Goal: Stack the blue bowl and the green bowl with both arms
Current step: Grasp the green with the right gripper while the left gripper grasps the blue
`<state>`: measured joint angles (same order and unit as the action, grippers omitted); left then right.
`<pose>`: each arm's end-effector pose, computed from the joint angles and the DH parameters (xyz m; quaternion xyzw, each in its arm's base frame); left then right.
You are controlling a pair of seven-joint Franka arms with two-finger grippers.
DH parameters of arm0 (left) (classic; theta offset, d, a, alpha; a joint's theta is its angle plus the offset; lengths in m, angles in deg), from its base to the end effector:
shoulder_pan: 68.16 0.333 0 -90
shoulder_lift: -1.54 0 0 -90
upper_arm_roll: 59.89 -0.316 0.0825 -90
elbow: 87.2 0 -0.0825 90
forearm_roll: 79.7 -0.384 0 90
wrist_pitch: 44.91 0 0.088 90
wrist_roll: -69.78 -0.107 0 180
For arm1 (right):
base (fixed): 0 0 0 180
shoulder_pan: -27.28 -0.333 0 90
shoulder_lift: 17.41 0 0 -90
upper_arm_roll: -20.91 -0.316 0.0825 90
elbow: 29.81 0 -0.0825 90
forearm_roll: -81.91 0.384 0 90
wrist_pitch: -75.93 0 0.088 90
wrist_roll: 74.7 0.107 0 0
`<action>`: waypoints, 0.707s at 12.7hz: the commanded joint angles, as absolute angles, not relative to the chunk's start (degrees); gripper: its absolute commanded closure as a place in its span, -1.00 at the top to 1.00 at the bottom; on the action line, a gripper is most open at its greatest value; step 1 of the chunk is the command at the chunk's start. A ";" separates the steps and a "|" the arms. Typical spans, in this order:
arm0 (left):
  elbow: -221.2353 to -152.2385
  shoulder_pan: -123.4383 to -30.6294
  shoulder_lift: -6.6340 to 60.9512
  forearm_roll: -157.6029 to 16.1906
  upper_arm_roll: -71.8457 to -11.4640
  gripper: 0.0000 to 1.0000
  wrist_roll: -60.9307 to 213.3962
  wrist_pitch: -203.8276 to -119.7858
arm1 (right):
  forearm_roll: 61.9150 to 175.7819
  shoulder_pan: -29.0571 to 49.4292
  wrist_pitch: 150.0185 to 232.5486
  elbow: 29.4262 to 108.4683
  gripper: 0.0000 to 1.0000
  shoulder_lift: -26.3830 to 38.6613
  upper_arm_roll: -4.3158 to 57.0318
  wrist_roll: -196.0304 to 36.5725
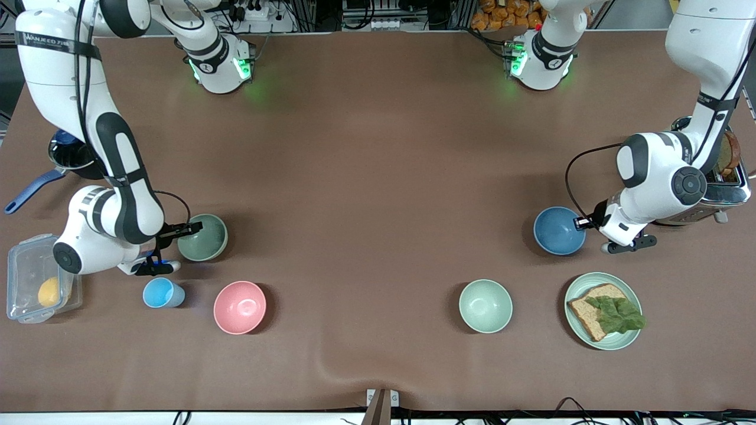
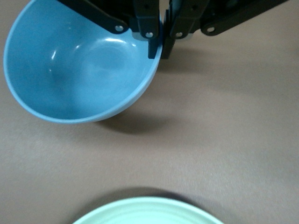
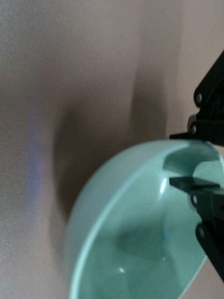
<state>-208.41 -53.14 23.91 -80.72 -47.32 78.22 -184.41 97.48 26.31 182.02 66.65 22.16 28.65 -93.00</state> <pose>0.5715 0.0248 0.2260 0.9944 0.0946 -0.0326 0.0345 0.6148 -0.0466 0.1719 -0.9647 -0.0314 0.2302 0.1240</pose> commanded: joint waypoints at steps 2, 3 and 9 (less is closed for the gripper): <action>-207.18 -52.87 19.56 -81.37 -44.52 -1.00 77.78 -183.60 | 98.70 26.94 181.05 67.22 -0.82 20.82 27.94 -93.24; -205.78 -52.87 18.95 -81.37 -43.99 -1.00 78.04 -181.25 | 98.96 26.76 179.83 67.05 -0.82 20.38 27.85 -93.07; -187.34 -54.00 18.32 -81.37 -40.56 -1.00 78.57 -159.29 | 109.84 18.26 175.77 64.59 -0.82 17.92 27.15 -73.77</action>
